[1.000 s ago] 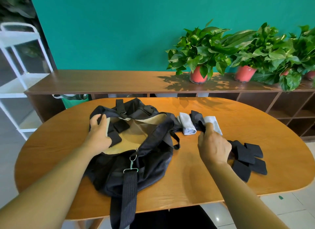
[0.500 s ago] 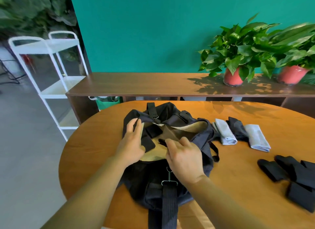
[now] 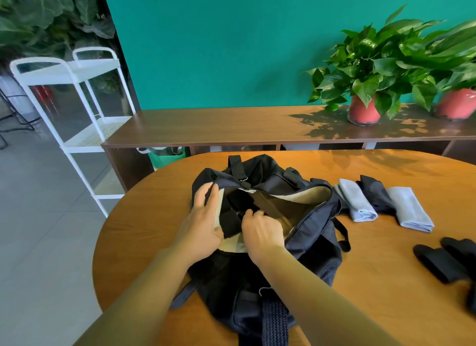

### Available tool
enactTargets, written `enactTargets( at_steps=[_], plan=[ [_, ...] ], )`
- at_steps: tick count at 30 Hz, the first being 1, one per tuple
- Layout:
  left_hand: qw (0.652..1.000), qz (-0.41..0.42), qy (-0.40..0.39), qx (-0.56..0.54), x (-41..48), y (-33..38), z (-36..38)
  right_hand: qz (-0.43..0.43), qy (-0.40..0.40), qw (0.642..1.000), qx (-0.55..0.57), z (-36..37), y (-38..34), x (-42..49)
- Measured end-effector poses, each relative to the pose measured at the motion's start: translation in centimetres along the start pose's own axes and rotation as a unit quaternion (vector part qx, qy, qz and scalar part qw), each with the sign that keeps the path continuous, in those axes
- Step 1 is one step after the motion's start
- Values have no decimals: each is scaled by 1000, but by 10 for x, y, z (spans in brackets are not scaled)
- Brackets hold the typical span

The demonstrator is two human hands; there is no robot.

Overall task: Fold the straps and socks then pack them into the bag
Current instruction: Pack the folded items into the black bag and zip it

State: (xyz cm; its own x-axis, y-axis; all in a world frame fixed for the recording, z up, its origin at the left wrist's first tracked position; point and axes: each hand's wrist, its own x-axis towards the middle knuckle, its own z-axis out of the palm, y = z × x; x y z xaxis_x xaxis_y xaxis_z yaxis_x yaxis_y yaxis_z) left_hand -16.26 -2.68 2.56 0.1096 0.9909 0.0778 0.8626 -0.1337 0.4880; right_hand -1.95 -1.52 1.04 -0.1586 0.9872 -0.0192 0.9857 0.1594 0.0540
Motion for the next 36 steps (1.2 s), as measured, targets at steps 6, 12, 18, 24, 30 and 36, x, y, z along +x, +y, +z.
enactTargets(
  at_steps=[6,12,18,24,30,36],
  plan=[
    [1000,9,6,5,2,-3,3,5,-56,998,28,3,-10,-4],
    [1000,-3,-2,1,-2,3,3,-24,-58,997,45,-4,-4,9],
    [1000,-3,11,11,-6,9,1,-95,95,984,120,-23,24,-31],
    [999,-38,34,4,1,3,12,-10,342,919,197,-7,137,-108],
    [996,-72,49,3,0,21,23,280,63,957,38,39,264,-139],
    [993,-92,75,19,-12,25,28,288,11,957,21,45,277,-137]
  ],
)
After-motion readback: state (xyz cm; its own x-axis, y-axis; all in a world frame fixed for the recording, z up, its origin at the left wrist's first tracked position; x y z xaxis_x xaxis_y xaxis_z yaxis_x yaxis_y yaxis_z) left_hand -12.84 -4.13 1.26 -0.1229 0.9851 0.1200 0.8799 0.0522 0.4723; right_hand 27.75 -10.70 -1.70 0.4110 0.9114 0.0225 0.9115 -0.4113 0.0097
